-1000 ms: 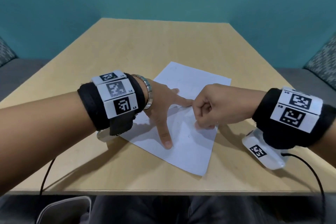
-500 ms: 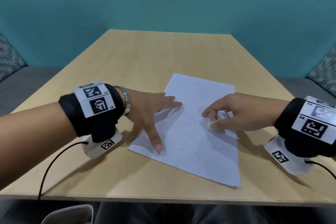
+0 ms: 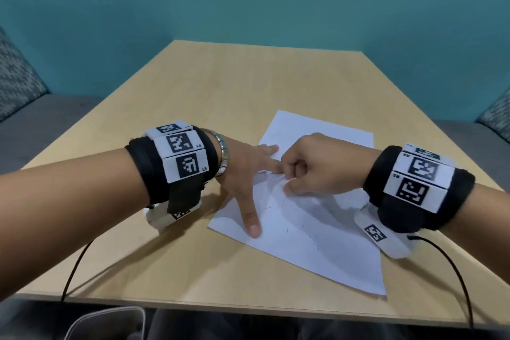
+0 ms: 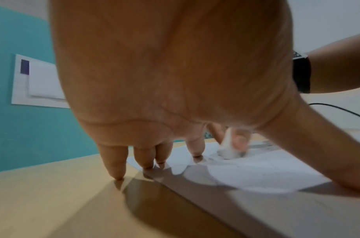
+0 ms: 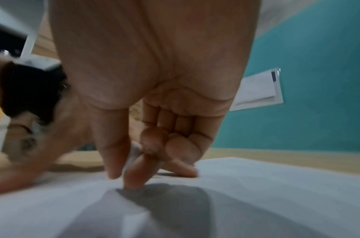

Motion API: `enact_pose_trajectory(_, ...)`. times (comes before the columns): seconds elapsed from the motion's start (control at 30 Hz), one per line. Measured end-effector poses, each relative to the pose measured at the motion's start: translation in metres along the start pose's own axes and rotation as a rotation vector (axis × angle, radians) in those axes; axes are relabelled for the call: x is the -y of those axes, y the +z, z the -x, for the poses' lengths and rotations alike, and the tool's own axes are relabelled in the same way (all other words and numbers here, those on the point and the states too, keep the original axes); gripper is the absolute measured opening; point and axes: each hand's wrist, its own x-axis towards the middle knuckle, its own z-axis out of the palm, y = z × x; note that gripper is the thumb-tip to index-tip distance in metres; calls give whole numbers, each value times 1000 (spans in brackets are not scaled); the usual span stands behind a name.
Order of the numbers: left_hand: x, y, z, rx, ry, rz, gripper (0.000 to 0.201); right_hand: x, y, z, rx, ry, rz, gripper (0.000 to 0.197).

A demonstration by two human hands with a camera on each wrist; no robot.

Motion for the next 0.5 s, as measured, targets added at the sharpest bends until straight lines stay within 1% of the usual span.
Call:
enact_pose_trajectory(0.07, -5, -3, 1, 8, -24, -34, 125, 3, 0, 3, 114, -30, -43, 16)
enact_pose_trajectory(0.1, -7, -5, 2, 12, -42, -62, 125, 1, -2, 1, 112, -27, -30, 16)
enact_pose_trajectory(0.2, -13, -8, 2, 17, -66, -110, 130, -8, -8, -8, -54, 30, 27, 22)
enact_pose_trajectory(0.23, -14, -8, 2, 16, -61, -111, 129, -7, -6, -7, -56, 29, 0, 24)
enact_pose_trajectory(0.27, -13, -7, 1, 15, -53, -104, 127, -2, -2, -4, -19, 2, -34, 23)
enact_pose_trajectory(0.33, -12, -7, 2, 15, -42, -74, 121, 7, 5, 4, 128, -48, -86, 18)
enact_pose_trajectory(0.37, -12, -7, 2, 17, -44, -68, 121, 5, 4, 4, 139, -50, -77, 17)
enact_pose_trajectory(0.4, -13, -7, 3, 21, -52, -73, 123, 1, 1, 1, 92, -38, -41, 17)
enact_pose_trajectory(0.47, -16, -9, 3, 22, -75, -110, 131, -10, -7, -5, -54, 9, 13, 21)
enact_pose_trajectory(0.5, -17, -9, 3, 19, -80, -127, 132, -12, -7, -6, -76, 20, 3, 22)
